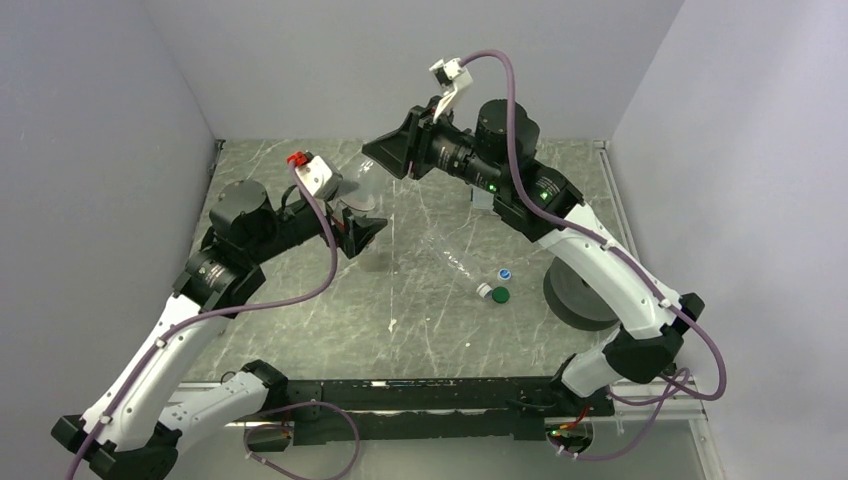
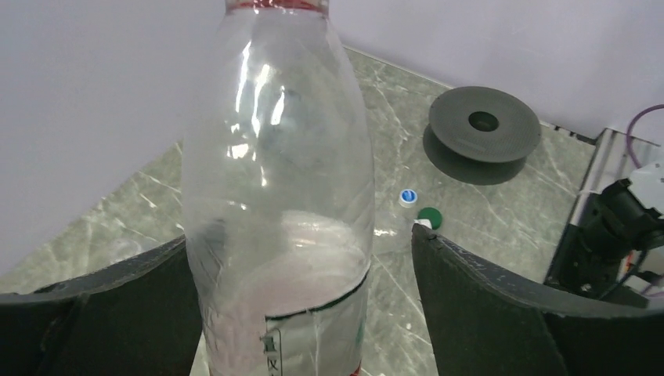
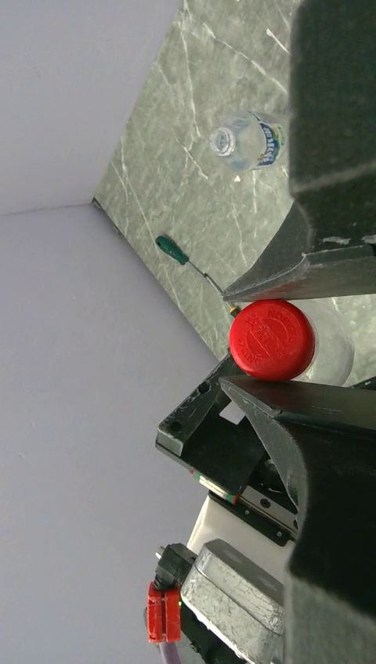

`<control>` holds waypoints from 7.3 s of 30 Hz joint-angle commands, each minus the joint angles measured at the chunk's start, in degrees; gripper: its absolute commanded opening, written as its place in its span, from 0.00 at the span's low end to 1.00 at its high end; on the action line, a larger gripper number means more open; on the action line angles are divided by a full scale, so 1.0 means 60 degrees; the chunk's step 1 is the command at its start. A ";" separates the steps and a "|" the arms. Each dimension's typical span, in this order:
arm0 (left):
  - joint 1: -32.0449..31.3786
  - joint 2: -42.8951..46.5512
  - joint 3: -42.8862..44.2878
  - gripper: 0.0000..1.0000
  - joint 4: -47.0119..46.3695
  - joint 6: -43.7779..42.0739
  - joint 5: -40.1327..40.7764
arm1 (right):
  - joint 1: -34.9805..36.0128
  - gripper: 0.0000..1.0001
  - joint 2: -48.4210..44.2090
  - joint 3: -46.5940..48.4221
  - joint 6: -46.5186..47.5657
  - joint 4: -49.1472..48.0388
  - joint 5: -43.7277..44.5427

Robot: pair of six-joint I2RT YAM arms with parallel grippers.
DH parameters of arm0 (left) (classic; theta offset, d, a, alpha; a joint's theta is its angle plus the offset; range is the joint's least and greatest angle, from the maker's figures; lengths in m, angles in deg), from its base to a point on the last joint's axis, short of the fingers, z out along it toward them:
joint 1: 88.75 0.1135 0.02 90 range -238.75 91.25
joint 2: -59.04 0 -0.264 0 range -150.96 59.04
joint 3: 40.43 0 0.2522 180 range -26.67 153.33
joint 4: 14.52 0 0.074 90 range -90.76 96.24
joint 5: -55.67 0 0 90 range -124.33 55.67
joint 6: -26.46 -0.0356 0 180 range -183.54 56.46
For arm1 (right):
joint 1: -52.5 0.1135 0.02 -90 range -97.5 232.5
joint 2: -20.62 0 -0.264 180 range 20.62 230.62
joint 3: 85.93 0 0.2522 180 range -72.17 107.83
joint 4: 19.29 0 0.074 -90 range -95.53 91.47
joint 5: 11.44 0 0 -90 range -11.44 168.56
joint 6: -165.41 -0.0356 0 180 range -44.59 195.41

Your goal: Unscrew the bottle caps

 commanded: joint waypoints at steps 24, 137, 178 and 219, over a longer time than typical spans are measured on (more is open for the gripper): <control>-0.0011 -0.0323 0.0217 0.42 -0.0410 -0.0390 0.0580 | 0.0775 0.76 0.0160 0.0778 -0.0139 -0.0107 0.2141; -0.0011 -0.0660 0.1501 0.99 0.2068 -0.0801 -0.0265 | 0.0202 0.00 -0.0093 0.0295 0.3276 0.0172 0.2515; 0.0062 -0.1071 0.2671 0.99 0.4069 -0.0553 0.0819 | -0.2058 0.02 0.3849 -0.2311 0.3681 -0.3649 0.2842; 0.0062 -0.0923 0.2379 1.00 0.3777 -0.0482 0.1015 | -0.2249 1.00 0.1943 -0.2326 0.3158 -0.2128 0.3319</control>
